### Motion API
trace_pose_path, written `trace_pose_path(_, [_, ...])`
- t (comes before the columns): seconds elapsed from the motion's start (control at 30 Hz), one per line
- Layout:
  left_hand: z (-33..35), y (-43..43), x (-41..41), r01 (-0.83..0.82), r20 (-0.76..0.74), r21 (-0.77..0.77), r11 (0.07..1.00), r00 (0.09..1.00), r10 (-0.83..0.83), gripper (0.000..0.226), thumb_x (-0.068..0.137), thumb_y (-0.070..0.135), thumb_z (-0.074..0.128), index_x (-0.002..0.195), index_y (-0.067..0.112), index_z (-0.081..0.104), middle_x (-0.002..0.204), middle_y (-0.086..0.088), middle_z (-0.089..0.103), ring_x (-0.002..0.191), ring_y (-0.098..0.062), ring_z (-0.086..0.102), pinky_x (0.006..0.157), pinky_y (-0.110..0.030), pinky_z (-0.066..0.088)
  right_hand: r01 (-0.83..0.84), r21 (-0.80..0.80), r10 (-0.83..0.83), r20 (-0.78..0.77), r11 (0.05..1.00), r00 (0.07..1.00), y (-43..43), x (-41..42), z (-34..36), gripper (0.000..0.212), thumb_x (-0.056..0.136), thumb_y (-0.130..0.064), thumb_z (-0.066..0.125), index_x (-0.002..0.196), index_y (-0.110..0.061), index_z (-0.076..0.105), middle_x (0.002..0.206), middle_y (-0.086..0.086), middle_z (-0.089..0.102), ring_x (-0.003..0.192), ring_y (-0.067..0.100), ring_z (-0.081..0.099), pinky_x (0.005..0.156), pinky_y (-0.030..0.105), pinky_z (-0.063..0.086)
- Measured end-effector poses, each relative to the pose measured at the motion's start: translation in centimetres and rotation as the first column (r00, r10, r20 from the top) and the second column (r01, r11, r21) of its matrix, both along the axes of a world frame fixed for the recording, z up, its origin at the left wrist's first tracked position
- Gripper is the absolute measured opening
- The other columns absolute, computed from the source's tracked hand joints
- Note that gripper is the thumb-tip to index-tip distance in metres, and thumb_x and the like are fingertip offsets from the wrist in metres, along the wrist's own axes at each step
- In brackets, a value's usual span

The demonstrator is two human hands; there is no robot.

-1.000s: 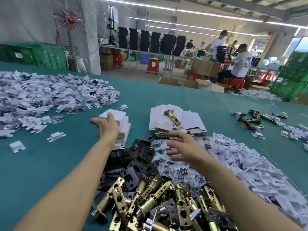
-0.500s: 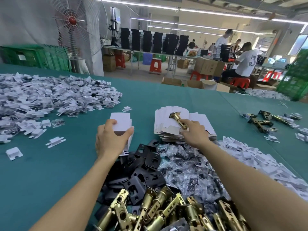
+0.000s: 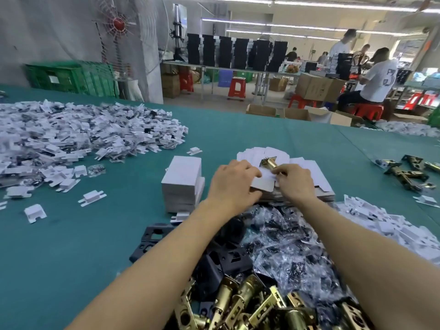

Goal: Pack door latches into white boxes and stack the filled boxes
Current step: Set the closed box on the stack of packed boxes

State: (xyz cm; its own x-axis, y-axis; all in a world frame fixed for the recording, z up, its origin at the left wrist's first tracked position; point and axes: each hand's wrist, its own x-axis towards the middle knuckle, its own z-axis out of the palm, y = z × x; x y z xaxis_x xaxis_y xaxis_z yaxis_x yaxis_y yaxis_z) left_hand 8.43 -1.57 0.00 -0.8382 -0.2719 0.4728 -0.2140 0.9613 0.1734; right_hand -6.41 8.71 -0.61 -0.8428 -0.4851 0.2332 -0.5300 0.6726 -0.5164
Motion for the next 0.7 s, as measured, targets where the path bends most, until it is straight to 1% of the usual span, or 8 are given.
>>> trace_pose_path(0.1, [-0.6, 0.9, -3.6, 0.017, 0.261, -0.009, 1.0, 0.965, -0.014, 0.05, 0.088, 0.053, 0.065, 0.127, 0.023, 0.06, 0.131, 0.001, 0.058, 0.123, -0.022, 0.052, 0.099, -0.036, 0.041, 0.009, -0.129, -0.001, 0.059, 0.992, 0.998, 0.8, -0.2, 0.2, 0.034, 0.092, -0.007, 0.051, 0.105, -0.024, 0.077, 0.112, 0.006, 0.073, 0.106, 0.029, 0.061, 0.091, 0.031, 0.046])
trace_pose_path(0.17, [-1.2, 1.0, -4.6, 0.011, 0.256, -0.004, 1.0, 0.967, -0.01, 0.041, 0.09, 0.049, 0.063, 0.118, 0.019, 0.063, 0.121, 0.0, 0.062, 0.114, -0.024, 0.057, 0.09, -0.036, 0.046, 0.027, -0.202, -0.009, 0.087, 0.979, 0.996, 1.4, -0.8, 0.4, 0.031, 0.094, -0.008, 0.052, 0.103, -0.025, 0.077, 0.111, 0.006, 0.074, 0.099, 0.028, 0.062, 0.093, 0.036, 0.05])
trace_pose_path(0.27, [-1.7, 0.6, -5.3, -0.031, 0.182, 0.096, 0.995, 0.983, 0.014, 0.03, 0.098, 0.04, 0.05, 0.111, 0.018, 0.066, 0.112, -0.001, 0.067, 0.104, -0.027, 0.061, 0.071, -0.033, 0.046, 0.081, -0.282, -0.04, 0.149, 0.956, 0.988, 2.3, -1.7, 0.4, 0.03, 0.095, -0.01, 0.053, 0.099, -0.028, 0.076, 0.1, 0.008, 0.073, 0.067, 0.021, 0.054, 0.072, 0.032, 0.051])
trace_pose_path(0.37, [-1.3, 0.4, -5.7, -0.037, 0.192, 0.129, 0.991, 0.981, 0.012, 0.029, 0.101, 0.042, 0.048, 0.11, 0.021, 0.067, 0.11, -0.002, 0.068, 0.102, -0.028, 0.062, 0.068, -0.032, 0.039, 0.147, -0.354, -0.075, 0.208, 0.924, 0.975, 2.8, -2.3, 0.3, 0.028, 0.095, -0.009, 0.055, 0.094, -0.029, 0.075, 0.094, 0.01, 0.071, 0.056, 0.016, 0.048, 0.061, 0.027, 0.043])
trace_pose_path(0.47, [-0.9, 0.4, -5.6, -0.038, 0.205, 0.011, 0.999, 0.978, 0.035, 0.026, 0.105, 0.036, 0.045, 0.103, 0.013, 0.058, 0.09, -0.007, 0.06, 0.091, -0.035, 0.062, 0.065, -0.034, 0.038, 0.207, -0.411, -0.094, 0.278, 0.888, 0.956, 3.1, -2.5, 0.2, 0.027, 0.097, -0.01, 0.054, 0.097, -0.026, 0.075, 0.098, 0.012, 0.07, 0.058, 0.019, 0.045, 0.057, 0.03, 0.042])
trace_pose_path(0.53, [-0.8, 0.6, -5.5, -0.049, 0.17, -0.083, 0.995, 0.983, 0.062, 0.009, 0.104, 0.016, 0.044, 0.096, 0.014, 0.041, 0.073, -0.006, 0.045, 0.079, -0.038, 0.059, 0.059, -0.036, 0.035, 0.259, -0.458, -0.116, 0.318, 0.85, 0.941, 3.2, -2.4, 0.3, 0.03, 0.099, -0.011, 0.05, 0.099, -0.029, 0.074, 0.103, 0.014, 0.068, 0.065, 0.021, 0.047, 0.054, 0.028, 0.039])
trace_pose_path(0.6, [-0.7, 1.0, -5.4, -0.076, 0.117, -0.089, 0.993, 0.989, 0.086, 0.019, 0.095, -0.004, 0.042, 0.099, 0.013, 0.037, 0.077, -0.01, 0.053, 0.068, -0.037, 0.049, 0.056, -0.039, 0.033, 0.297, -0.491, -0.141, 0.33, 0.819, 0.933, 3.2, -2.3, 0.3, 0.031, 0.1, -0.013, 0.047, 0.106, -0.031, 0.073, 0.111, 0.014, 0.065, 0.072, 0.023, 0.05, 0.056, 0.028, 0.041])
trace_pose_path(0.7, [-0.6, 1.0, -5.5, -0.131, 0.026, -0.026, 0.991, 0.991, 0.132, 0.019, 0.097, -0.005, 0.041, 0.111, 0.007, 0.042, 0.089, -0.016, 0.065, 0.063, -0.033, 0.041, 0.055, -0.04, 0.032, 0.279, -0.471, -0.151, 0.293, 0.837, 0.944, 2.9, -2.1, 0.1, 0.03, 0.102, -0.015, 0.046, 0.113, -0.028, 0.071, 0.117, 0.014, 0.064, 0.088, 0.025, 0.046, 0.07, 0.036, 0.046])
